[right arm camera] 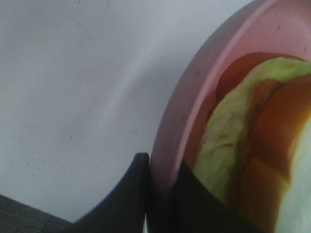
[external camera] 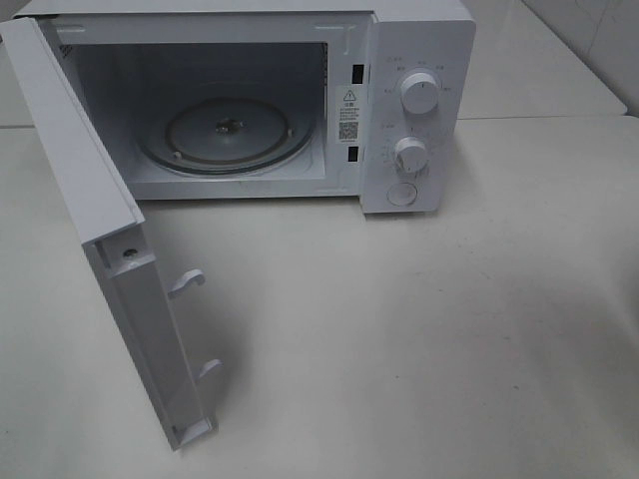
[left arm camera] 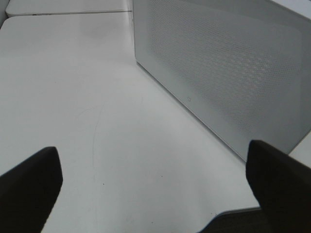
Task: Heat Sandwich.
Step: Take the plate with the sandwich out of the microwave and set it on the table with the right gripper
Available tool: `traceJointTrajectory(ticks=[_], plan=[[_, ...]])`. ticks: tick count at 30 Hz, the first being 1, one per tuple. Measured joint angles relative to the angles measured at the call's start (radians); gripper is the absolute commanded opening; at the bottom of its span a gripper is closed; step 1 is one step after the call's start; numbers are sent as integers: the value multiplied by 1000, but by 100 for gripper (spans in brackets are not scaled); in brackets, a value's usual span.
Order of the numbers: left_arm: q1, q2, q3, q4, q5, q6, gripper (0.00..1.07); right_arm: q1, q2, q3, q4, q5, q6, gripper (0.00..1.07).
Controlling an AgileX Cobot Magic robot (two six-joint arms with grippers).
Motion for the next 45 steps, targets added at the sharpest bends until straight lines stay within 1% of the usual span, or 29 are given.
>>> traceJointTrajectory(ticks=[4,5,8,9,11,13,17,22,26,29,34,40,43,44,45], plan=[[0,0,0,0,0,0,97,0,75,-11,-10,-2,132,0],[0,0,0,0,0,0,97,0,75,-11,-10,-2,132,0],[0,0,0,0,0,0,97,0,152,-46,-14,-2,233,1],[0,0,0,0,0,0,97,0,152,-46,-14,-2,233,1],[0,0,0,0,0,0,97,0,216,-70,-21,-3,315,1],[0,0,0,0,0,0,97,0,235,-77,-21,-3,336,1],[0,0,0,0,0,0,97,0,375,-108,-21,-7,452,1],[0,0,0,0,0,0,97,0,437,-122,-22,-20,483,2],[0,0,0,0,0,0,97,0,544,-131,-29,-76,534,3],[0,0,0,0,0,0,97,0,579,-131,-38,-94,564,3],[0,0,0,0,0,0,97,0,676,-132,-105,-141,689,3],[0,0,0,0,0,0,97,0,757,-132,-155,-180,760,3],[0,0,0,0,0,0,97,0,801,-133,-202,-189,817,4],[0,0,0,0,0,0,97,0,828,-133,-237,-191,853,4],[0,0,0,0,0,0,97,0,828,-133,-237,-191,853,4]])
